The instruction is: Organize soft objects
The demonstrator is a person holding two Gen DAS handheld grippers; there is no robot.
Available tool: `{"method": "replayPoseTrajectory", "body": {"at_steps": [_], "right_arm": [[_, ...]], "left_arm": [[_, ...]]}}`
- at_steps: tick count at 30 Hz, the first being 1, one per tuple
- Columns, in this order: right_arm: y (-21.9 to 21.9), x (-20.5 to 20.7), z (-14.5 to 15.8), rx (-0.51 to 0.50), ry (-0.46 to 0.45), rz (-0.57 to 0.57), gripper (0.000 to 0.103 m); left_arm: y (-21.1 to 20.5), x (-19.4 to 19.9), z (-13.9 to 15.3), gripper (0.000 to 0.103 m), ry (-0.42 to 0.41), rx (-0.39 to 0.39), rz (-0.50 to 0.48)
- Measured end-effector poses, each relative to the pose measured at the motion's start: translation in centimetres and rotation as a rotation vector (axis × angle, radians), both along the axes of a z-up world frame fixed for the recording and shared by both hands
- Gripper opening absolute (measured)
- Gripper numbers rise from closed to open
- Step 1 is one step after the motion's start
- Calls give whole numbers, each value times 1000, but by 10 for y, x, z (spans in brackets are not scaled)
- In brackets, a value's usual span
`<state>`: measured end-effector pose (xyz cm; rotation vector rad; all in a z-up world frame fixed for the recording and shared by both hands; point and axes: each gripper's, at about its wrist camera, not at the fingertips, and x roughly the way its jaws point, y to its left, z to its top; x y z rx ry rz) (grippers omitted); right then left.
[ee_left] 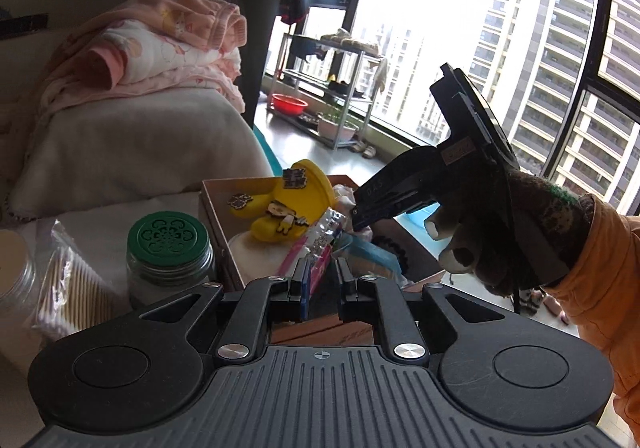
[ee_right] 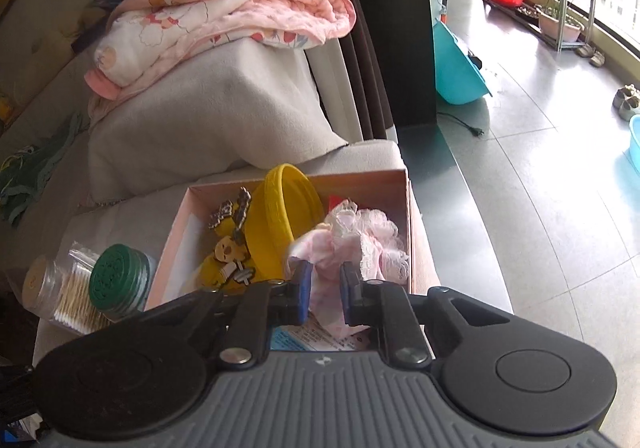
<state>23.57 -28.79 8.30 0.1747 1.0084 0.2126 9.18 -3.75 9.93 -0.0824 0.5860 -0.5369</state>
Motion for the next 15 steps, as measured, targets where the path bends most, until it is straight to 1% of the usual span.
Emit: {"method": "replayPoseTrajectory", "body": {"at_steps": [2, 4, 6, 8, 9, 10, 12, 14, 15], "right_arm": [[6, 8, -14, -36, 15, -9, 11], [10, 13, -21, -67, 4, -18, 11], [14, 18, -22, -98, -21, -12, 11], [17, 21, -23, -112, -12, 9, 11], [19, 23, -23, -129, 4, 43, 12], [18, 24, -21, -132, 19, 55, 12], [10, 20, -12, -74, 32, 70, 12], [4, 9, 4, -61, -16, 64, 14], [2, 1, 15, -65, -58, 68, 16]], "left_arm": [[8, -3, -2, 14, 6, 10, 14], [17, -7, -4, 14, 4, 21, 31], [25, -10, -8, 14, 2, 26, 40], [35, -11, -14, 14, 20, 26, 51], [38, -11, -17, 14, 30, 27, 56], [44, -13, -20, 14, 45, 30, 68], [53, -13, -26, 14, 79, 45, 92], [63, -15, -31, 14, 102, 56, 120], [68, -17, -33, 14, 102, 56, 135]]}}
